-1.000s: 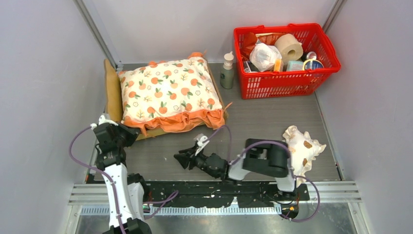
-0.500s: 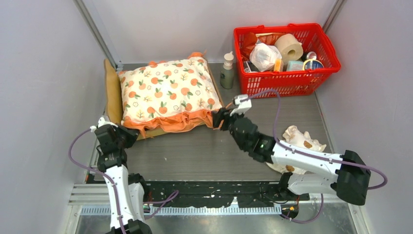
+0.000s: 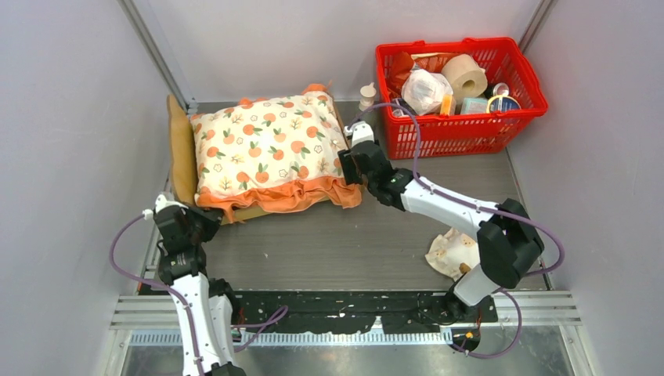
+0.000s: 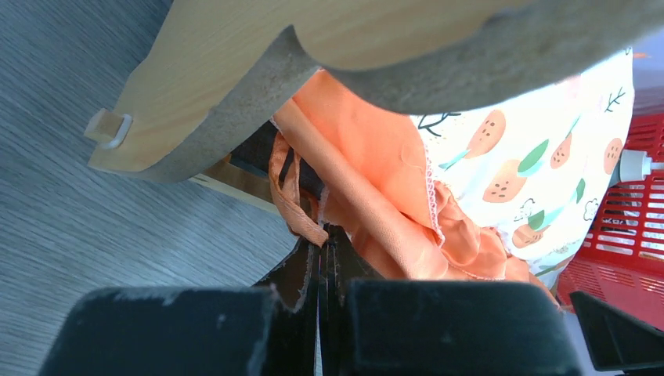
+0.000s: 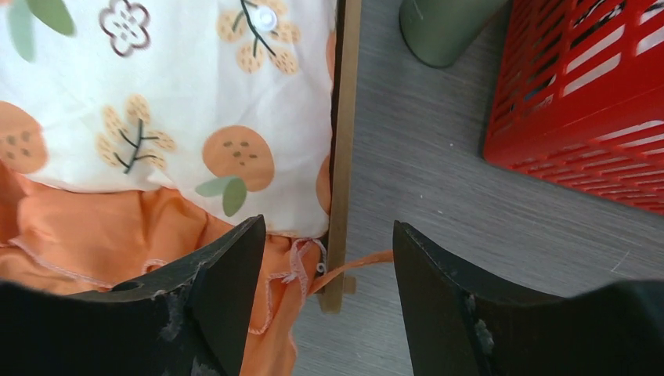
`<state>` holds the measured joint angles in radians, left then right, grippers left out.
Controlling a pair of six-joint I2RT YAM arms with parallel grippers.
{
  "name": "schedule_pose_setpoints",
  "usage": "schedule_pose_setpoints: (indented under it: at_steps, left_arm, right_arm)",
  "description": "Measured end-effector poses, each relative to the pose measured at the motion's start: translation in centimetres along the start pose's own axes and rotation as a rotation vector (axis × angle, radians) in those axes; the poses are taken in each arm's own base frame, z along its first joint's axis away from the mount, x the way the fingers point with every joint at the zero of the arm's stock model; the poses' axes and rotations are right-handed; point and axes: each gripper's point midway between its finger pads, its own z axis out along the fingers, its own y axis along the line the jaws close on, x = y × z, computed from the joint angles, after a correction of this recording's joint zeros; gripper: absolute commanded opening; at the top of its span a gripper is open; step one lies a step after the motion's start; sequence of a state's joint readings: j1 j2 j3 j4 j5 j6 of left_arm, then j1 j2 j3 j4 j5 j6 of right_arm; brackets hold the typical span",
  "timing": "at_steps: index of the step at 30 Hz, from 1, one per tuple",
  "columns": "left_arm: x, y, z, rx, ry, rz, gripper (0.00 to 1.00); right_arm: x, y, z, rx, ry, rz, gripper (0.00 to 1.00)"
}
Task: Set up the pet bed
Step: Cross the ropes on the bed frame.
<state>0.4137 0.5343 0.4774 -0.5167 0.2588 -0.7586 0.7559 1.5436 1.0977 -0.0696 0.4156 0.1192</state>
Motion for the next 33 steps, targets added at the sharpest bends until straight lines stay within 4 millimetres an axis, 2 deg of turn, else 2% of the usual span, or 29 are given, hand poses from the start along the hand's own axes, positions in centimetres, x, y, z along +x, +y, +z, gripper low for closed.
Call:
schedule_pose_setpoints:
  at_steps: [3,10,17,19,21,24,27,28,33]
  left_arm:
    - [0.0,0.2,0.0,-0.01,-0.003,-0.002,0.0]
    - [0.3,0.7,0.1,-0.023,-0.005,-0.009,0.0]
    - [0.4,0.8,0.1,-0.025,-0.01,-0.023,0.0]
    - [0.2,0.8,-0.1,-0.022,-0.019,-0.023,0.0]
    - [0.1,0.7,-0.2,-0.017,-0.033,-0.023,0.0]
    - [0.2,0.9,-0.3,-0.017,-0.045,-0.026,0.0]
    - [0.7,1.4,-0.1,-0.025,-0.037,-0.04,0.0]
    - [0.9,1.6,0.0,-0.028,-0.033,-0.043,0.0]
    - [2.0,2.5,0.3,-0.038,-0.014,-0.053,0.0]
  right_arm:
    - [1.6,-0.6,1.0,0.023,0.064,-0.029,0.65]
    - [1.0,-1.0,4.3,0.057,0.112,-0.058,0.61]
    - [2.5,-1.5,5.8,0.043,0.179,-0.063,0.61]
    - [2.6,-1.2,6.4,0.016,0.196,-0.065,0.57]
    - [2.7,-0.7,7.1,-0.023,0.213,-0.076,0.48]
    - [3.2,0.0,7.8,-0.087,0.235,-0.111,0.3]
    - [3.3,-0.3,7.8,-0.108,0.243,-0.14,0.17]
    - [3.2,-0.4,7.9,-0.118,0.245,-0.141,0.09]
    - [2.7,-0.3,8.6,-0.145,0.234,-0.174,0.05]
